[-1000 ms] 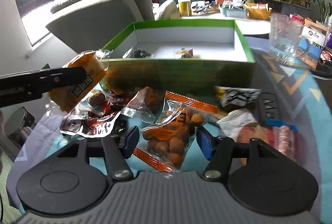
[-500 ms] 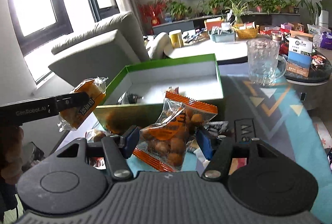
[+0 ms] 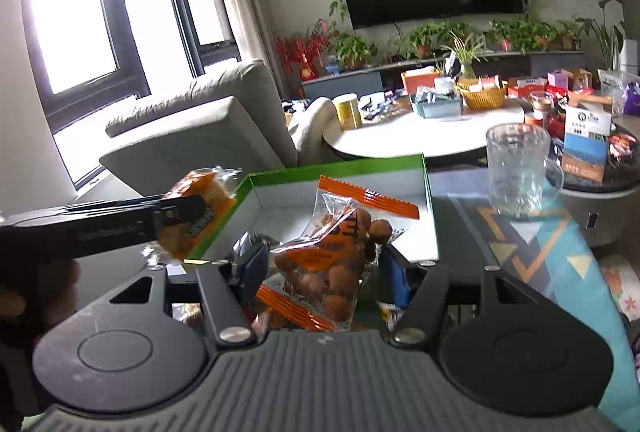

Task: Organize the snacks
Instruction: 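Carry both packets over the green box and release them inside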

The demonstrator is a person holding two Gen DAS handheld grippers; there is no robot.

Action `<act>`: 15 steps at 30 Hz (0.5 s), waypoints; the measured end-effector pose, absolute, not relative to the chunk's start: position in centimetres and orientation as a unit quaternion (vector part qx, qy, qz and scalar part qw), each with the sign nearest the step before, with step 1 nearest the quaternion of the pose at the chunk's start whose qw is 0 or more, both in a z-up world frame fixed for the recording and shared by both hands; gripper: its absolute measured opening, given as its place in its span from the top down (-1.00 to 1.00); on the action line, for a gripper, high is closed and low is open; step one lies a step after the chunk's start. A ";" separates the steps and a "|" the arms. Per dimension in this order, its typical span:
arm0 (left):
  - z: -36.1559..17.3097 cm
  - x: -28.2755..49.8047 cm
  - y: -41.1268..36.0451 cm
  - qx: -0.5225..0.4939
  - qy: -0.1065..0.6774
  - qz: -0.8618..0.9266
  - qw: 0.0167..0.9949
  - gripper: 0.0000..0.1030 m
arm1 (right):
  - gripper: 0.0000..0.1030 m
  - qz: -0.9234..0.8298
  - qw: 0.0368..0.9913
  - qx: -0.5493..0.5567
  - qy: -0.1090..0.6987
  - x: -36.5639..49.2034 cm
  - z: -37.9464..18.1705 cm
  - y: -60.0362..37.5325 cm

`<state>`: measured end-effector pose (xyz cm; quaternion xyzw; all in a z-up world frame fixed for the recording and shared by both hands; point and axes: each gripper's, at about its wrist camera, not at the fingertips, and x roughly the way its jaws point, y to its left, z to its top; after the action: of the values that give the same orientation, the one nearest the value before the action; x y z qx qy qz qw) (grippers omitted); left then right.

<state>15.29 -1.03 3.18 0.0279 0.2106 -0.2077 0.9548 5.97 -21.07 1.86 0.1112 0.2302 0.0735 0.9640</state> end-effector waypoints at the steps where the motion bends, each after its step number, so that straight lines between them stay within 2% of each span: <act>1: 3.2 15.9 -1.2 0.030 0.211 -0.206 0.955 0.20 | 0.16 0.073 0.964 0.111 0.229 6.1 1.9 -21.1; 15: -0.2 21.8 -2.9 0.030 0.264 -0.199 0.943 0.19 | 0.16 0.055 0.966 0.111 0.225 10.9 2.0 -21.5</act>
<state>21.78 -2.88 -0.16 0.0296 0.2640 -0.1990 0.9433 10.85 -21.45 2.01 0.1112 0.2254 0.0550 0.9663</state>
